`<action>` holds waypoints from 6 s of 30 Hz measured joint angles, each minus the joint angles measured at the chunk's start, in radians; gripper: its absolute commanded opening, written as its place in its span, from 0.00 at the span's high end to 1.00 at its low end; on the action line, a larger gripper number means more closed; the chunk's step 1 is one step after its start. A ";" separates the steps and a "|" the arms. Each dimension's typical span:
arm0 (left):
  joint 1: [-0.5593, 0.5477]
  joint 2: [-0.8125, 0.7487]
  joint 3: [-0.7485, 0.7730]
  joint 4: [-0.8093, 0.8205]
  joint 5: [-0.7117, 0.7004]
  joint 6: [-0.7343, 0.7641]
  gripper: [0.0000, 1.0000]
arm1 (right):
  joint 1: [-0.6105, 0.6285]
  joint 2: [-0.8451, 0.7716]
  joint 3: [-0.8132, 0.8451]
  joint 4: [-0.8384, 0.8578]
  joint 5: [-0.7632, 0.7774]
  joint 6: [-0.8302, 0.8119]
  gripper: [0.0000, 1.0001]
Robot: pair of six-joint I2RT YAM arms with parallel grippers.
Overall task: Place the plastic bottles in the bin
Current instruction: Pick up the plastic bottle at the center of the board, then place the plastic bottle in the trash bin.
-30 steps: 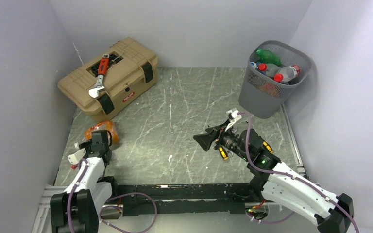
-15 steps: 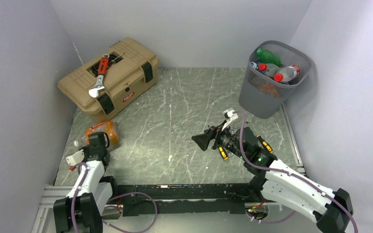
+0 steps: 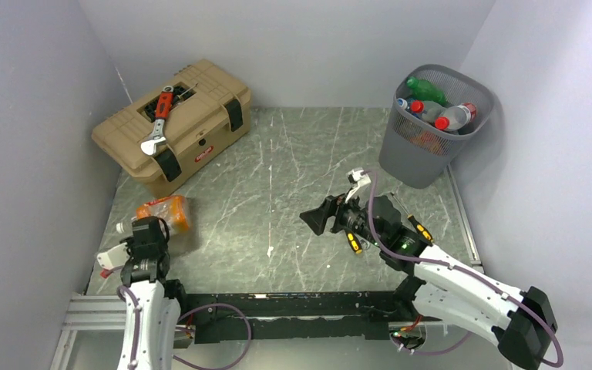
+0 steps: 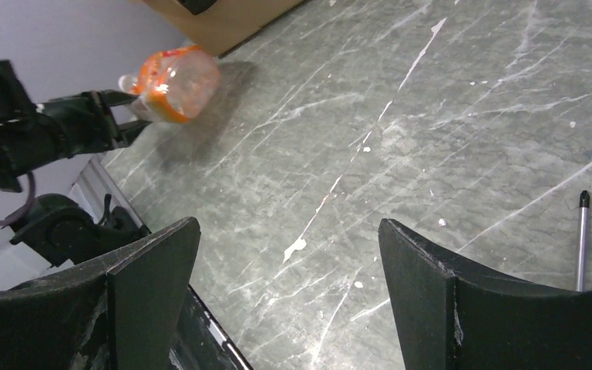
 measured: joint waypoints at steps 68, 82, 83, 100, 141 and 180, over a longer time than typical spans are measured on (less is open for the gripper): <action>-0.794 0.481 0.620 0.413 1.297 1.946 1.00 | 0.000 -0.237 0.411 -0.293 -0.104 -0.210 0.03; -0.823 0.465 0.616 0.480 1.207 1.943 1.00 | 0.001 -0.073 0.340 -0.148 -0.121 -0.041 0.20; -0.824 0.462 0.613 0.481 1.197 1.943 1.00 | 0.001 -0.064 0.339 -0.143 -0.121 -0.034 0.21; -0.857 0.420 0.597 0.483 1.047 1.946 1.00 | 0.003 0.027 0.317 -0.079 -0.095 0.030 0.42; -0.888 0.277 0.527 0.597 0.463 1.972 0.01 | 0.009 -0.053 0.957 -0.337 0.918 -0.687 1.00; -0.917 0.305 0.518 0.600 0.476 1.938 0.01 | -1.076 0.698 0.917 0.157 -0.060 -0.562 1.00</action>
